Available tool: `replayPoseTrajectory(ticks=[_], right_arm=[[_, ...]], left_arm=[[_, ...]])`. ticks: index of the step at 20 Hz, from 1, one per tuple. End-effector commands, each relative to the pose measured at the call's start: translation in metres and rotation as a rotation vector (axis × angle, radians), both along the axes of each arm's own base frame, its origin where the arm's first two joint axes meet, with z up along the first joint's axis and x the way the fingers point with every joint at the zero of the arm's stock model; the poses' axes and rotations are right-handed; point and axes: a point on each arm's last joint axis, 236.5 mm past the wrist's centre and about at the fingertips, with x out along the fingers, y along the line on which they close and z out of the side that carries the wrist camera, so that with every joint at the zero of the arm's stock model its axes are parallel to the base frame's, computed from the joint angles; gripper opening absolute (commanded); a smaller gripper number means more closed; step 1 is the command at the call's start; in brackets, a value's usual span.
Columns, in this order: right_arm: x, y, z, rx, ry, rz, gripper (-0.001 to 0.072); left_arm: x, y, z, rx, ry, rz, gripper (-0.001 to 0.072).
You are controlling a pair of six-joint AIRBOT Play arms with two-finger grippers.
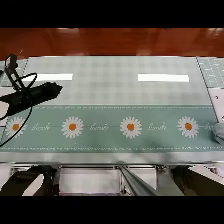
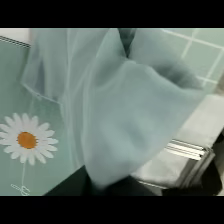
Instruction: Fold the shirts.
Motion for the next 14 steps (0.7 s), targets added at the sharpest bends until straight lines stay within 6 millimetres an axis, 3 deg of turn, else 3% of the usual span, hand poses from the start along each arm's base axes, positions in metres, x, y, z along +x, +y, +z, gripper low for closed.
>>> replayPoseTrajectory(ticks=[1, 3, 4, 5, 6, 7, 9, 10, 11, 13, 14], right_arm=[[-0.056, 0.014, -0.012, 0.023, 0.182, -0.114, 0.0412], [-0.056, 0.015, -0.011, 0.017, 0.179, -0.128, 0.0406], [-0.042, 0.015, -0.012, 0.025, 0.123, -0.143, 0.0399], [-0.014, 0.01, -0.011, 0.01, 0.004, -0.121, 0.0304], [0.029, 0.005, -0.002, -0.012, -0.184, -0.062, 0.0109], [0.076, 0.001, 0.016, -0.046, -0.388, 0.004, 0.003], [0.166, -0.001, 0.067, -0.155, -0.723, 0.139, 0.003], [0.213, 0.016, 0.092, -0.229, -0.848, 0.305, 0.003], [0.254, 0.048, 0.108, -0.265, -0.928, 0.46, 0.003], [0.33, 0.142, 0.116, -0.302, -0.992, 0.781, 0.003], [0.357, 0.199, 0.107, -0.322, -0.964, 0.963, 0.003]], left_arm=[[0.004, 0.001, -0.011, 0.003, 0.027, 0.004, 0.0032], [0.01, 0.003, -0.017, 0.009, 0.03, 0.013, 0.0032], [0.018, 0.007, -0.015, 0.02, -0.001, 0.028, 0.0032], [0.029, 0.013, -0.005, 0.026, -0.055, 0.059, 0.0032], [0.04, 0.021, 0.009, 0.025, -0.104, 0.091, 0.0032], [0.049, 0.027, 0.028, 0.023, -0.144, 0.111, 0.0032], [0.065, 0.039, 0.071, 0.019, -0.224, 0.136, 0.0032], [0.071, 0.042, 0.096, 0.023, -0.263, 0.137, 0.0032], [0.076, 0.044, 0.116, 0.022, -0.286, 0.131, 0.0032], [0.084, 0.042, 0.146, 0.022, -0.302, 0.102, 0.0031], [0.087, 0.036, 0.147, 0.023, -0.276, 0.072, 0.0031]])
